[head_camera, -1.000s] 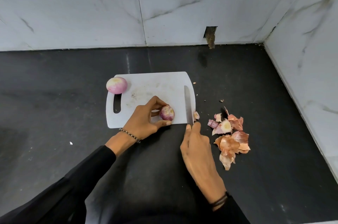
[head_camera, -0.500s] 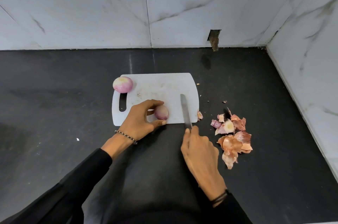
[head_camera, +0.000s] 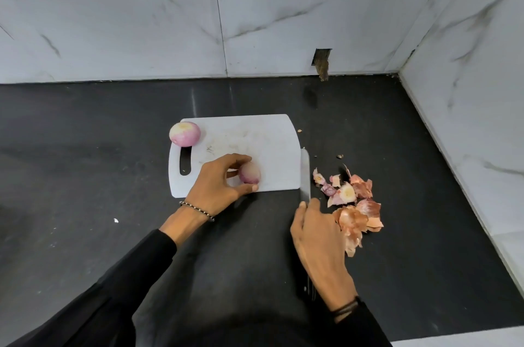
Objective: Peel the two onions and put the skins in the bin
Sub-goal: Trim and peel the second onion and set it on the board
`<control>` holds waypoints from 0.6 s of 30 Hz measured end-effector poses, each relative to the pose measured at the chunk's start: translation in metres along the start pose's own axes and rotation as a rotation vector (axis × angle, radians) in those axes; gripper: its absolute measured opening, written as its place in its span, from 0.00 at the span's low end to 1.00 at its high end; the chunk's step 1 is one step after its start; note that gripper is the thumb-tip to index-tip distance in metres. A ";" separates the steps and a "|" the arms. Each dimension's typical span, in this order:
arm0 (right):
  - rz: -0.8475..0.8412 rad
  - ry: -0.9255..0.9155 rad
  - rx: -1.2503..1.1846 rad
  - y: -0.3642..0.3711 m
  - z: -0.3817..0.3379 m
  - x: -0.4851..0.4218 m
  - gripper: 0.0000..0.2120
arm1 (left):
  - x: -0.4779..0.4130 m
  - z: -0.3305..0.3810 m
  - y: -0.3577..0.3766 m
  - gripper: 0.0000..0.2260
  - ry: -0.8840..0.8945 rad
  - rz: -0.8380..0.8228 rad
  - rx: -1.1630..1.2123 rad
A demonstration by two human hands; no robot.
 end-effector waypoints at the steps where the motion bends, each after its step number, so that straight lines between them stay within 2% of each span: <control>1: 0.012 0.012 -0.010 -0.002 0.002 -0.005 0.16 | 0.000 0.001 -0.001 0.24 -0.004 0.009 0.011; 9: -0.076 -0.091 -0.132 0.003 -0.009 -0.024 0.13 | -0.005 0.012 0.011 0.24 0.003 -0.021 0.056; 18: -0.024 0.063 -0.138 -0.007 0.017 -0.041 0.16 | 0.002 0.016 0.021 0.24 -0.028 -0.057 0.111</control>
Point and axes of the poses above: each hand's wrist, its own x-axis away from the middle knuckle, its own y-axis out of the palm, z = x × y, the point moved 8 cm from there along -x, towards the middle knuckle, and after that the axes turned 7 degrees about y, right-handed, at the moved point
